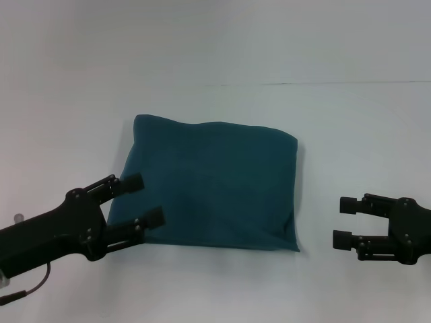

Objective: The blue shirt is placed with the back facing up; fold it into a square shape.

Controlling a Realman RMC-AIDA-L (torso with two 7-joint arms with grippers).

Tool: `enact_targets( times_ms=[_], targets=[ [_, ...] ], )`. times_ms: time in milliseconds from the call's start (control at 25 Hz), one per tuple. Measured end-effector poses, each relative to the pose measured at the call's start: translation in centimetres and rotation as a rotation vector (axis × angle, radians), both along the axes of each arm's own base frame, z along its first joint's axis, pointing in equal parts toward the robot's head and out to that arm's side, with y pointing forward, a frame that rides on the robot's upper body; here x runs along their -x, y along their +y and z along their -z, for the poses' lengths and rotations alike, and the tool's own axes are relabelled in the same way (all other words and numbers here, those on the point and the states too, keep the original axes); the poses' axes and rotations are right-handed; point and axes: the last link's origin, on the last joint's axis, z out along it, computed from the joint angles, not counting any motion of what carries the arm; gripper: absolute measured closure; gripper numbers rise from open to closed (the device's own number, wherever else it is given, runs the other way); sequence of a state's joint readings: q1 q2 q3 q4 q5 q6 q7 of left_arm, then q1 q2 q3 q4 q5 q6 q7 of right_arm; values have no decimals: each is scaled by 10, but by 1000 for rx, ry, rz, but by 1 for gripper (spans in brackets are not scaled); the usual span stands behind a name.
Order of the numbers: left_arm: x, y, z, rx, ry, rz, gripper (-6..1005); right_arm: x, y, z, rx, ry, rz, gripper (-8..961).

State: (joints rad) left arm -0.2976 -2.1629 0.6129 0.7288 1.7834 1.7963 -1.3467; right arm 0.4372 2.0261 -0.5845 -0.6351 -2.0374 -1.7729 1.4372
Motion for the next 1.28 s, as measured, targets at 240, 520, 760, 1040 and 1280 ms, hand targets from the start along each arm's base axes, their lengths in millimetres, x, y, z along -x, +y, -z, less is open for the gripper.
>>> enact_targets(
  times_ms=[240,520,760,1040,1280],
  targets=[
    [0,0,0,1,1,1,127,0,0,0,3,-2,0,37],
    [0,0,0,3,0,2,128,-1,-1,0,13,-6,0,37],
    [0,0,1,4,1,2,128,-1,-2,0,15,-4,-1,37],
    [0,-1,0,4,1,3,129,0,-2,0,18,-2,-2,38],
    [0,-1,0,5,1,2,129,0,-2,0,19,-1,0,38]
  ],
)
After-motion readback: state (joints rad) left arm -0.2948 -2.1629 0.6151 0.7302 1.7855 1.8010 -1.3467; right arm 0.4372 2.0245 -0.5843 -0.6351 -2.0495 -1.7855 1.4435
